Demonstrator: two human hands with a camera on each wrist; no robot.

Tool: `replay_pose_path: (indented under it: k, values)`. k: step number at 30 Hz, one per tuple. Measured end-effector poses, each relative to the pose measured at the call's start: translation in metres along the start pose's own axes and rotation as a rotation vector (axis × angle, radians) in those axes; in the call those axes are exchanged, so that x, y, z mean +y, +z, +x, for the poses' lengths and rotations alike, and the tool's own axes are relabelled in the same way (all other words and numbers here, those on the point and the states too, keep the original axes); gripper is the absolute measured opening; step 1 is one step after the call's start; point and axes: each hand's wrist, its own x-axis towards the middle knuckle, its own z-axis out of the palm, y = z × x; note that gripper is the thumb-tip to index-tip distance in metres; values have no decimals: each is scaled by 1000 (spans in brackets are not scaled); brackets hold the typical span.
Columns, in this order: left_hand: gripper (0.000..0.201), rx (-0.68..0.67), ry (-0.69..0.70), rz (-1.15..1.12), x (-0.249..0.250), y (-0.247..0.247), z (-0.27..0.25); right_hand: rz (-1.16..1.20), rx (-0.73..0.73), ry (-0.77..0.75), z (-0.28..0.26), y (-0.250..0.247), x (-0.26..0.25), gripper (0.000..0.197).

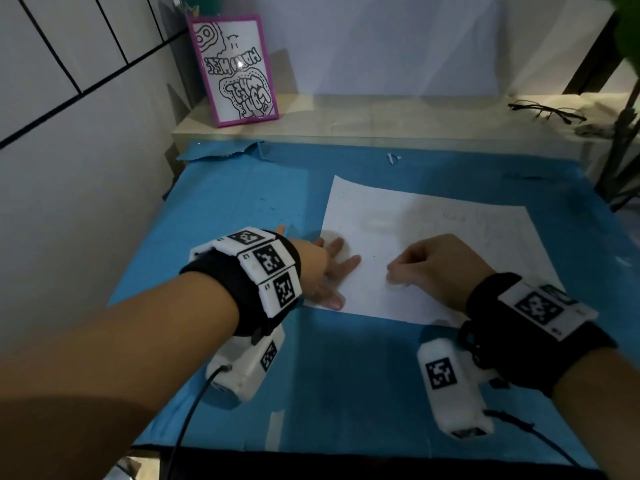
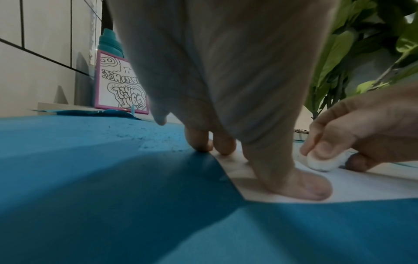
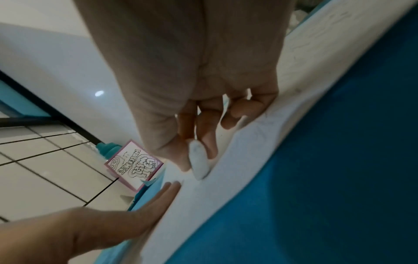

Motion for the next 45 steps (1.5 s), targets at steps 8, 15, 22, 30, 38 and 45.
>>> replay_pose_path:
  k: [8, 15, 22, 30, 38, 45]
  values:
    - [70, -14, -6, -1, 0, -1, -1, -11, -58, 19, -1, -6, 3, 11]
    - [70, -31, -15, 44, 2, -2, 0, 9, -40, -6, -3, -2, 2, 11]
    - [70, -32, 4, 23, 1, -3, -4, 21, -55, -18, -3, -3, 4, 13]
    - [68, 106, 236, 18, 59, -1, -24, 791, 209, 177, -5, -8, 35, 6]
    - [64, 201, -147, -40, 33, -23, 4, 740, 201, 93, -2, -4, 41, 13]
    - [94, 94, 189, -96, 53, -24, 35, 151, 96, -83, -5, -13, 37, 7]
